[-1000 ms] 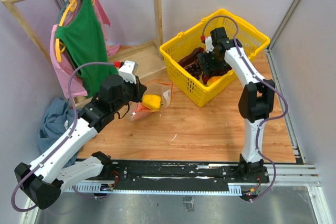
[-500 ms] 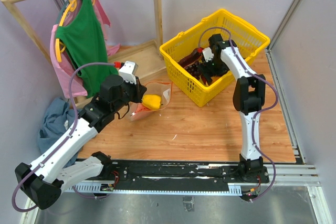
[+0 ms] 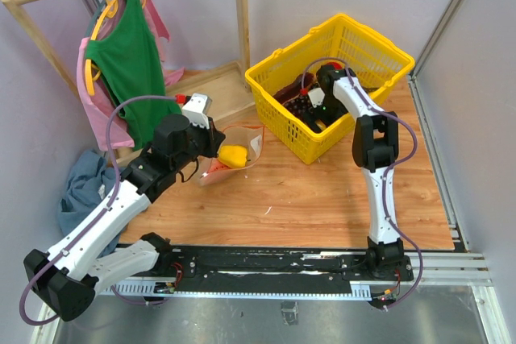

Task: Place the food in the zip-top bag and seal the zipper
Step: Pick up the fake fruit from the bin.

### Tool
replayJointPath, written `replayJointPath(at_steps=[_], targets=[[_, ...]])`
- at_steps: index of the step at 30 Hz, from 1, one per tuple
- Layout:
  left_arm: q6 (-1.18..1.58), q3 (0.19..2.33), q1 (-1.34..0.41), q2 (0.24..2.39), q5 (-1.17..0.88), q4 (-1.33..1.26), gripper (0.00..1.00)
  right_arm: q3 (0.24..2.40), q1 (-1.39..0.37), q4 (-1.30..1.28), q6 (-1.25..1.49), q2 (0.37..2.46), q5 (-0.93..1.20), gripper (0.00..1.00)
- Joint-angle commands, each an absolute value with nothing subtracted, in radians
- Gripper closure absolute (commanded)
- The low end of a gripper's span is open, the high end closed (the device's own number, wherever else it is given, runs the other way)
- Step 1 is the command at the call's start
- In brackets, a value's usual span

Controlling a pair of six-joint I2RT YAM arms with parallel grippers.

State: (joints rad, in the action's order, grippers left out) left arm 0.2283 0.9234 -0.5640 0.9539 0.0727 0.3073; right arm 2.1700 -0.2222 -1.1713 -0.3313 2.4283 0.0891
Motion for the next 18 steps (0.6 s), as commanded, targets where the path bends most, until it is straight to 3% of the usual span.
replayJointPath(at_steps=[1,9,18], targets=[[0.216,0.917,-0.551,0.952,0.063,0.272,1.00,2.159,-0.225,-1.117,-0.313,2.377,0.177,0.00],[0.215,0.917,-0.551,0.950,0.061,0.272,1.00,2.122,-0.223,-1.029,-0.295,2.358,0.246,0.06],[0.216,0.917,-0.550,0.949,0.057,0.270,1.00,2.070,-0.224,-0.994,-0.277,2.272,0.228,0.45]])
